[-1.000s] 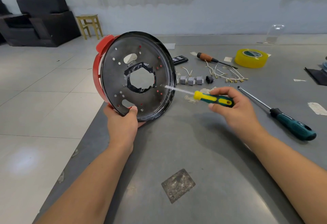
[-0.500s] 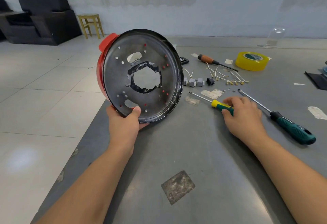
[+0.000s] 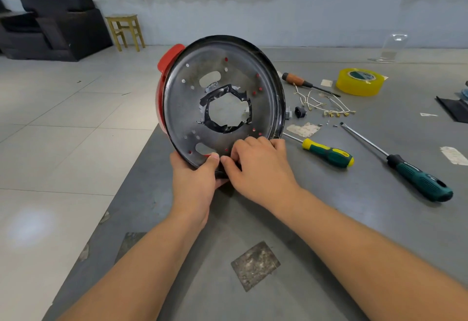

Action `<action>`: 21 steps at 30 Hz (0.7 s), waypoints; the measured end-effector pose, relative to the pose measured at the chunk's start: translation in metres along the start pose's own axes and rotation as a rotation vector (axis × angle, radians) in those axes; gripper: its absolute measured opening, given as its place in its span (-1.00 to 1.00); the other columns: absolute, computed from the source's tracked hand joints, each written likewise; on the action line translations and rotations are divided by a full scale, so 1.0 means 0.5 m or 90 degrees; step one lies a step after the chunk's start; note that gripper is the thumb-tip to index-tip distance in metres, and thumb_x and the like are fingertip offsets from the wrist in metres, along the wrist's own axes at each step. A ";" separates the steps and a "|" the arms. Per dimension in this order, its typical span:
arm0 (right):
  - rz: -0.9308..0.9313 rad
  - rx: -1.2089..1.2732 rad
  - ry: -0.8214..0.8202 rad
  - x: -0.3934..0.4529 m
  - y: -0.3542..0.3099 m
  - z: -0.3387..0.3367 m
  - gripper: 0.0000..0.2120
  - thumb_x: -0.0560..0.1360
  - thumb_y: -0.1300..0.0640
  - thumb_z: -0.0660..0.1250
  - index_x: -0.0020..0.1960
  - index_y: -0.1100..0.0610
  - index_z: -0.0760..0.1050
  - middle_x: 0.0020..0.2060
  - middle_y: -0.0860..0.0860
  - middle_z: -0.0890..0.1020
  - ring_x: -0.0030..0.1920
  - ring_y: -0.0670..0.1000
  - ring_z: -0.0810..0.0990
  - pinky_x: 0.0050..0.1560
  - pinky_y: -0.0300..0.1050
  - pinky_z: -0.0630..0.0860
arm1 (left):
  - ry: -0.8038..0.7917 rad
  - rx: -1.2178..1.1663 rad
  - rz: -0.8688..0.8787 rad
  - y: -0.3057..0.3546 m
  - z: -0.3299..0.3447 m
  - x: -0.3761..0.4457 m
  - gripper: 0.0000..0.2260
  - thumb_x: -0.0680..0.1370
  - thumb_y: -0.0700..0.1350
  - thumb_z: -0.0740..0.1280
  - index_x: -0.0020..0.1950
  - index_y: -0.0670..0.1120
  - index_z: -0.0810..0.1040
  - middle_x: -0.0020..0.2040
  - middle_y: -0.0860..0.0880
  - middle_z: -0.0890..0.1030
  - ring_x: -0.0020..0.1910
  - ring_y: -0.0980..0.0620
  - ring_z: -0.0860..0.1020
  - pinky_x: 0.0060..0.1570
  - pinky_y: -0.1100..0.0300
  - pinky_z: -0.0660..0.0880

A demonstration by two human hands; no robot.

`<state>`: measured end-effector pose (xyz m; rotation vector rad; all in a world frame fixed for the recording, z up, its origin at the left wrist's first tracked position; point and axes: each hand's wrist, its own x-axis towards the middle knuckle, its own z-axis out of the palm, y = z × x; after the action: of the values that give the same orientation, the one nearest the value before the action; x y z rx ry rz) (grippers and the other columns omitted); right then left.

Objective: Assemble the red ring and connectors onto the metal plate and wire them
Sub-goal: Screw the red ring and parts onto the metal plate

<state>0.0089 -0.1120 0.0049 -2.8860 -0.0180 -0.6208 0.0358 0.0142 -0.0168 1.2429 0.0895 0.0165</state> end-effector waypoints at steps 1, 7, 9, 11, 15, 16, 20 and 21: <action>-0.006 -0.010 0.007 0.001 -0.001 0.002 -0.70 0.60 -0.18 0.15 -0.10 -0.01 0.49 -0.12 -0.07 0.61 -0.01 0.06 0.55 0.17 0.08 0.31 | 0.000 0.002 0.002 -0.002 0.000 0.001 -0.64 0.62 -0.34 0.38 0.37 -0.11 0.43 0.20 -0.17 0.68 0.09 -0.09 0.73 -0.11 -0.06 0.70; -0.029 -0.029 0.044 0.002 -0.007 0.009 -0.78 0.53 -0.02 0.22 -0.14 0.08 0.54 -0.20 0.01 0.61 -0.10 0.11 0.55 0.00 0.02 0.29 | -0.002 0.020 0.006 -0.010 -0.003 0.005 -0.64 0.60 -0.31 0.41 0.33 -0.05 0.43 0.14 -0.08 0.70 0.06 -0.02 0.73 -0.16 -0.03 0.70; -0.046 -0.022 0.035 0.006 -0.009 0.010 -0.80 0.53 0.02 0.25 -0.11 0.13 0.56 -0.17 0.07 0.61 -0.08 0.16 0.54 -0.06 0.04 0.35 | 0.003 0.016 0.004 -0.010 -0.002 0.007 -0.64 0.60 -0.32 0.41 0.32 -0.06 0.43 0.13 -0.10 0.70 0.06 -0.04 0.73 -0.17 -0.04 0.70; -0.057 -0.009 0.012 0.011 -0.010 0.007 -0.80 0.53 0.05 0.25 -0.07 0.16 0.57 -0.12 0.10 0.61 -0.05 0.19 0.53 -0.03 0.09 0.45 | 0.008 0.014 0.004 -0.011 -0.001 0.008 -0.65 0.59 -0.32 0.41 0.30 -0.05 0.44 0.12 -0.09 0.70 0.04 -0.02 0.74 -0.19 -0.02 0.70; -0.071 -0.005 -0.033 0.015 -0.009 -0.002 -0.79 0.56 0.05 0.21 0.01 0.15 0.55 -0.03 0.08 0.58 0.03 0.14 0.46 0.00 0.03 0.44 | 0.004 0.021 0.004 -0.011 -0.001 0.008 -0.63 0.60 -0.32 0.41 0.33 -0.05 0.43 0.13 -0.08 0.69 0.01 0.00 0.74 -0.20 -0.01 0.70; -0.077 -0.007 -0.038 0.016 -0.008 -0.005 -0.80 0.57 0.06 0.21 0.02 0.14 0.54 -0.01 0.07 0.58 0.04 0.13 0.45 0.01 0.01 0.43 | 0.003 0.024 0.004 -0.011 -0.001 0.008 -0.63 0.59 -0.32 0.41 0.34 -0.05 0.43 0.14 -0.09 0.69 0.01 0.00 0.74 -0.20 -0.01 0.70; -0.108 0.006 -0.040 0.017 -0.006 -0.016 -0.85 0.53 0.15 0.24 0.05 0.14 0.52 0.02 0.06 0.57 0.07 0.14 0.44 0.09 0.02 0.42 | 0.001 0.036 0.002 -0.007 -0.002 0.007 -0.61 0.59 -0.32 0.42 0.36 -0.07 0.44 0.16 -0.12 0.69 0.05 -0.06 0.73 -0.14 -0.08 0.71; -0.110 0.019 -0.035 0.016 -0.006 -0.018 -0.85 0.52 0.18 0.25 0.05 0.16 0.53 0.02 0.07 0.57 0.07 0.15 0.44 0.08 0.01 0.42 | -0.001 0.034 0.000 -0.006 -0.003 0.007 -0.61 0.59 -0.32 0.42 0.37 -0.07 0.44 0.16 -0.13 0.69 0.06 -0.07 0.73 -0.13 -0.10 0.71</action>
<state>0.0126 -0.1110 0.0168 -2.8925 -0.2841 -0.5635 0.0392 0.0146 -0.0205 1.2956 0.0896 0.0138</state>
